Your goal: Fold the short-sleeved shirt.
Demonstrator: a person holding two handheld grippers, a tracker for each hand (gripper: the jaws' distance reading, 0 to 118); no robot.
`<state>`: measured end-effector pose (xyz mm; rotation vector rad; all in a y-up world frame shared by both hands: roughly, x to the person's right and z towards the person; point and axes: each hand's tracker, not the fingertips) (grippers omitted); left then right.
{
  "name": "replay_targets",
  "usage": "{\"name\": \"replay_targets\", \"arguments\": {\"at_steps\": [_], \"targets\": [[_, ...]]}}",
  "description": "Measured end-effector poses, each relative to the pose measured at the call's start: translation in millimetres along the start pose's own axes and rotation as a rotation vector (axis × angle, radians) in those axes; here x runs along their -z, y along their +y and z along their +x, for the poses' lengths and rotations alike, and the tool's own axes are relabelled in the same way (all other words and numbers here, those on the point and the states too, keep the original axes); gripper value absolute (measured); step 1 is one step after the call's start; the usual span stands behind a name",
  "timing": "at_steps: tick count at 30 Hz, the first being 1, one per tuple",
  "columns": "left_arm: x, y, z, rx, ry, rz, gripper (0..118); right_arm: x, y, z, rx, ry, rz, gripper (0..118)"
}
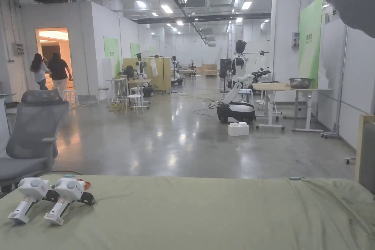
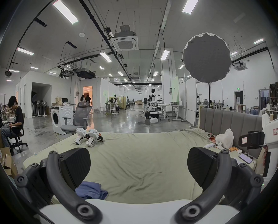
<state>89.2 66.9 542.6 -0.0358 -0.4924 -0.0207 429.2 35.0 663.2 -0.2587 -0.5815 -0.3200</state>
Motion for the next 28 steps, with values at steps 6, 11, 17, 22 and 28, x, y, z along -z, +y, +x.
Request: {"name": "replay_targets", "arguments": {"at_steps": [6,11,17,22,28], "targets": [[1.9,-0.3,0.4,-0.008,-0.008,-0.005,118,-5.1,-3.8,14.6,0.089,0.276,0.036,118],[-0.3,-1.4,1.0,-0.028,-0.059,-0.005,118,-12.3,-4.8,26.0,0.014,0.515,0.163,118],[-2.0,1.1,3.0,0.0,-0.029,0.018,118,-17.7,-1.4,9.9,-0.185,0.34,0.186,118],[0.0,1.9,3.0,0.01,-0.023,0.02,118,-17.4,-6.9,3.3,-0.256,0.305,0.212,118],[3.1,0.0,5.8,0.02,-0.021,0.037,118,-15.3,-6.3,0.5,-0.259,0.318,0.215,118]]}}
